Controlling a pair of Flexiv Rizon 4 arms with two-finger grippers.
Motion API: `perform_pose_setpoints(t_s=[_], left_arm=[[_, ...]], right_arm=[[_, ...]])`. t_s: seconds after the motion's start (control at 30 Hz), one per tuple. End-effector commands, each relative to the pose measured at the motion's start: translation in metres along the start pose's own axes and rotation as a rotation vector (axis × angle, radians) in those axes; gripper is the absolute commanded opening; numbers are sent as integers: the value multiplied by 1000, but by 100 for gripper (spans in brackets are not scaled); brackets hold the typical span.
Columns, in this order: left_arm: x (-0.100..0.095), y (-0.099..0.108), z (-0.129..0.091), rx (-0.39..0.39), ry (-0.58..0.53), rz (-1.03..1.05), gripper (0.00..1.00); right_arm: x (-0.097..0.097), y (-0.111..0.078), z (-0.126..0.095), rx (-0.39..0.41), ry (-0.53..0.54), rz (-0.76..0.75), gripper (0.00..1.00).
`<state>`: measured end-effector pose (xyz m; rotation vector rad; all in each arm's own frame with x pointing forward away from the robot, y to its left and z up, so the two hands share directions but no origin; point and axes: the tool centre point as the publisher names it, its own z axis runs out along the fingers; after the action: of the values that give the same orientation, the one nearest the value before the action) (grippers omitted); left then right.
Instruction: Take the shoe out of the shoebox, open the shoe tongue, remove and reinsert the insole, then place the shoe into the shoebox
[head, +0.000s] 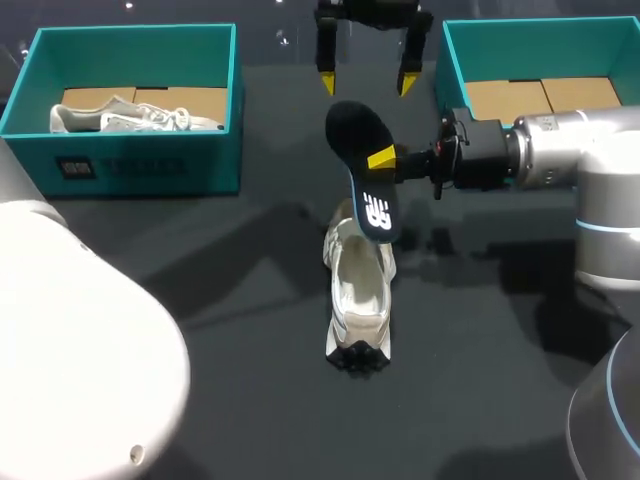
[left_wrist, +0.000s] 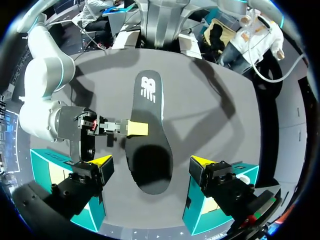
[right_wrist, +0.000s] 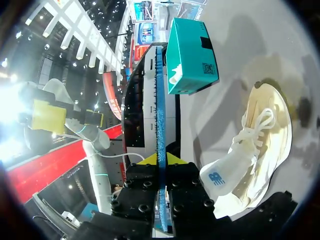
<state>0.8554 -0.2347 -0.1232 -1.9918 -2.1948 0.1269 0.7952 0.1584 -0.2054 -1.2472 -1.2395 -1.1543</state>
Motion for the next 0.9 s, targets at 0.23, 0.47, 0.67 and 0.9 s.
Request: perform_pose_setpoints(t_s=[0.23, 0.47, 0.67, 0.9], left_arm=[[33, -16, 8, -39, -331, -46, 100], [46, -13, 6, -51, -567, -166, 100], [52, -18, 3, -91, -800, -202, 100], [52, -18, 3, -91, -800, -202, 100]], right_arm=[[0, -1, 1, -1, -2, 0, 0], [0, -1, 1, -1, -2, 0, 0], [0, -1, 1, -1, -2, 0, 0], [0, -1, 1, -1, -2, 0, 0]])
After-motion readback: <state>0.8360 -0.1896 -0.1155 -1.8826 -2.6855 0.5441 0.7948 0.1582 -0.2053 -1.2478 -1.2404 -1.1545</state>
